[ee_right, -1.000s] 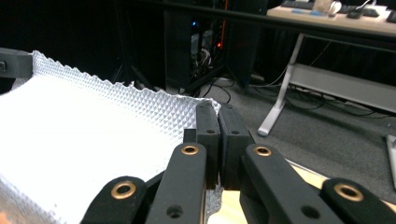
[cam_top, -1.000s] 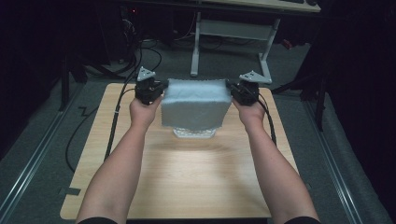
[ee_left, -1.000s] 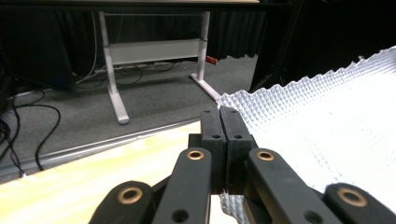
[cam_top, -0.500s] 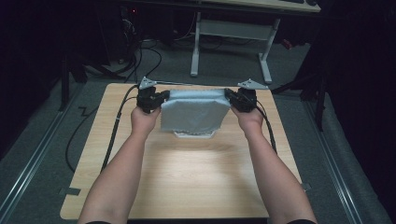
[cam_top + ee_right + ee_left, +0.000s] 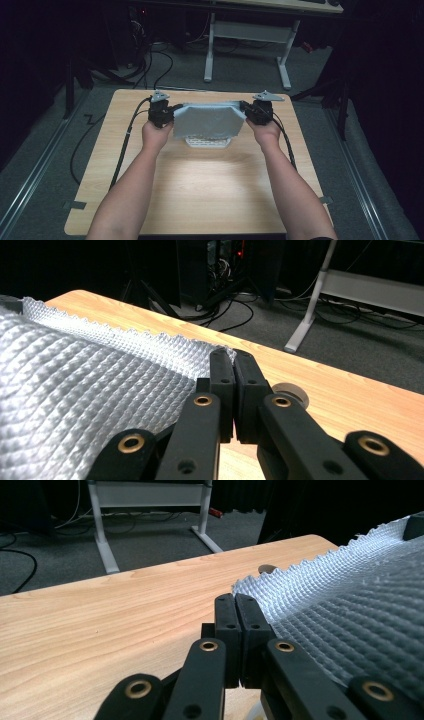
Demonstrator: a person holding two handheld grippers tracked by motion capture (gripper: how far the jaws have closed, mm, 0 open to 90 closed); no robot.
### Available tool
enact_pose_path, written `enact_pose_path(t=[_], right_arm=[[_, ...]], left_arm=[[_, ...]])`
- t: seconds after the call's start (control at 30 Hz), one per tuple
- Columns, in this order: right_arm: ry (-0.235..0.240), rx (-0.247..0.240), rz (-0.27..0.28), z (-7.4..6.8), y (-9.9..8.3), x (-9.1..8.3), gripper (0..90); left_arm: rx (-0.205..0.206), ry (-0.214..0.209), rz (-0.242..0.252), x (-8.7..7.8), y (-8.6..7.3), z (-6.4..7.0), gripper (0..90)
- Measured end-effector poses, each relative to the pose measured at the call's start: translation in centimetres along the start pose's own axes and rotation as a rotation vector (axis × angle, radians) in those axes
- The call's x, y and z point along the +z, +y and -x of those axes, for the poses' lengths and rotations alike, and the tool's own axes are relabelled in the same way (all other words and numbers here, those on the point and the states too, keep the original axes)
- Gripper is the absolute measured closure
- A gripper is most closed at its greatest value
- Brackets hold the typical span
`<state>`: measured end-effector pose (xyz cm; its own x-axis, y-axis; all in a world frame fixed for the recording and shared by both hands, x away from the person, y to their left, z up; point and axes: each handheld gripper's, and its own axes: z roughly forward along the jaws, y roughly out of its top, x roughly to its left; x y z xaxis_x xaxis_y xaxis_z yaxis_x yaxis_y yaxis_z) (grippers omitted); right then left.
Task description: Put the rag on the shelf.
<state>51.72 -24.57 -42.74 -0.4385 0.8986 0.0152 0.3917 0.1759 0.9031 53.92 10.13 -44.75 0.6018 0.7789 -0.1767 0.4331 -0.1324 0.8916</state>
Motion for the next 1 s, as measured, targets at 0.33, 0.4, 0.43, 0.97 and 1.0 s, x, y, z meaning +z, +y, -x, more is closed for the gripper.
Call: enact_pose_path(t=[0.33, 0.4, 0.43, 0.97, 1.0], right_arm=[[-0.002, 0.011, -0.019, 0.1, -0.9, 0.5, 87.0], [-0.004, 0.011, -0.02, 0.1, -1.0, 0.5, 85.2], [-0.004, 0.011, -0.02, 0.1, -1.0, 0.5, 85.2], [-0.054, 0.014, 0.001, 1.0, -0.1, -1.5, 76.7], [-0.058, 0.011, 0.008, 1.1, 0.1, -1.7, 76.3]], left_arm=[[-0.005, -0.008, -0.02, -0.1, -0.7, -0.2, 87.8], [-0.005, -0.002, -0.02, -0.1, -0.7, -0.2, 86.4], [-0.005, -0.002, -0.02, -0.1, -0.7, -0.2, 84.6], [-0.065, 0.072, 0.044, -2.5, -0.2, -1.4, 65.3], [-0.062, 0.078, 0.046, -2.8, -0.1, -1.5, 65.1]])
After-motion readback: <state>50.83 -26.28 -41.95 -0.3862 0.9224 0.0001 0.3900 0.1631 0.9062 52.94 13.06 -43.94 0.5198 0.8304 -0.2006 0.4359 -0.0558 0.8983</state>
